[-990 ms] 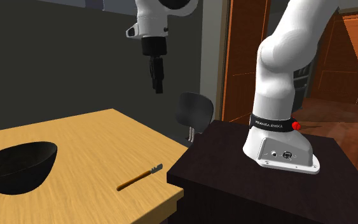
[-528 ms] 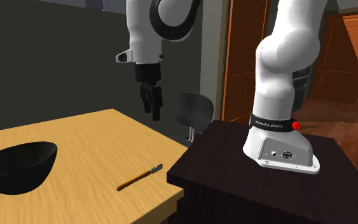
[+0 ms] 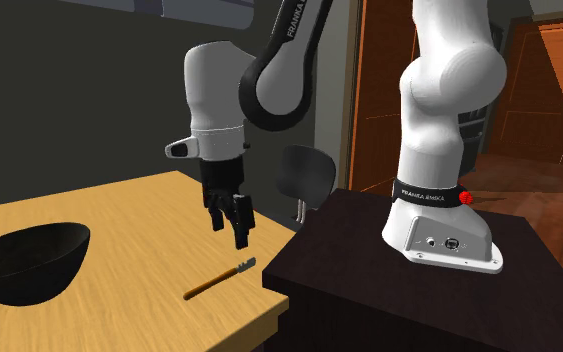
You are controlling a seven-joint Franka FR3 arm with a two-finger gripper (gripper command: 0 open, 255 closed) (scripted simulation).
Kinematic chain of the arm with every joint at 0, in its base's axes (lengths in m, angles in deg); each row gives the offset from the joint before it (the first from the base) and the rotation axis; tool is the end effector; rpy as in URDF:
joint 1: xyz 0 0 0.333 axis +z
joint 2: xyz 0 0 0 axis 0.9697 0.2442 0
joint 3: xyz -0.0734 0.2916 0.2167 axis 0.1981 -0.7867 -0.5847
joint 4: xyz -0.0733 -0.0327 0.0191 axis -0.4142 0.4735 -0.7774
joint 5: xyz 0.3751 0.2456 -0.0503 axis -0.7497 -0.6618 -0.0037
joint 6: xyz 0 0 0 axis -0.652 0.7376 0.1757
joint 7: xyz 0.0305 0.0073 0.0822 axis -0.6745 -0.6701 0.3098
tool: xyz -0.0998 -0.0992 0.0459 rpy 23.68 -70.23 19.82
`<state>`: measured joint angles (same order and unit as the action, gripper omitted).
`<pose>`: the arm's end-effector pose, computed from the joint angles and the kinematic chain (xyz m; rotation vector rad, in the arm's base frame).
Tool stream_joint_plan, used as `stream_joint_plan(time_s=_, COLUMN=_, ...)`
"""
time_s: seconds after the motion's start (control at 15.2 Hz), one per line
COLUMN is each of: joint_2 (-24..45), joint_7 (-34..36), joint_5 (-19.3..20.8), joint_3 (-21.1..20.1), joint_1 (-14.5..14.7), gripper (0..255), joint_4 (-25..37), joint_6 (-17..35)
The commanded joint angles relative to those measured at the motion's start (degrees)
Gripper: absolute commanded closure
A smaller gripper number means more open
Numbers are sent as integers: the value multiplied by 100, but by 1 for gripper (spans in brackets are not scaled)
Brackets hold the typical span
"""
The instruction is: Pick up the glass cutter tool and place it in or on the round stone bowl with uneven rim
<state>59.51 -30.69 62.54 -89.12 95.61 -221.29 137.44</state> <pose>0.3534 0.2573 0.1615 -2.6382 -1.6807 0.0655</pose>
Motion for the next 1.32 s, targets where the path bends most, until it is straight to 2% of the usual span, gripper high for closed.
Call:
stream_joint_plan(time_s=0.0, joint_2=382, joint_7=60, joint_5=294, joint_3=-7, joint_1=107, gripper=0, joint_4=41, joint_6=334)
stream_joint_plan(time_s=0.46, joint_2=1086, joint_7=459, joint_5=838, joint_3=351, joint_1=349, gripper=0, joint_4=144, joint_6=917)
stream_joint_plan(time_s=0.99, joint_2=1143, joint_7=485, joint_5=871, joint_3=390, joint_1=381, gripper=0, joint_4=155, joint_6=962)
stream_joint_plan(time_s=1.06, joint_2=1143, joint_7=485, joint_5=871, joint_3=390, joint_1=381, gripper=255, joint_4=155, joint_6=962)
stream_joint_plan(time_s=1.25, joint_2=1143, joint_7=485, joint_5=871, joint_3=390, joint_1=381, gripper=255, joint_4=155, joint_6=962)
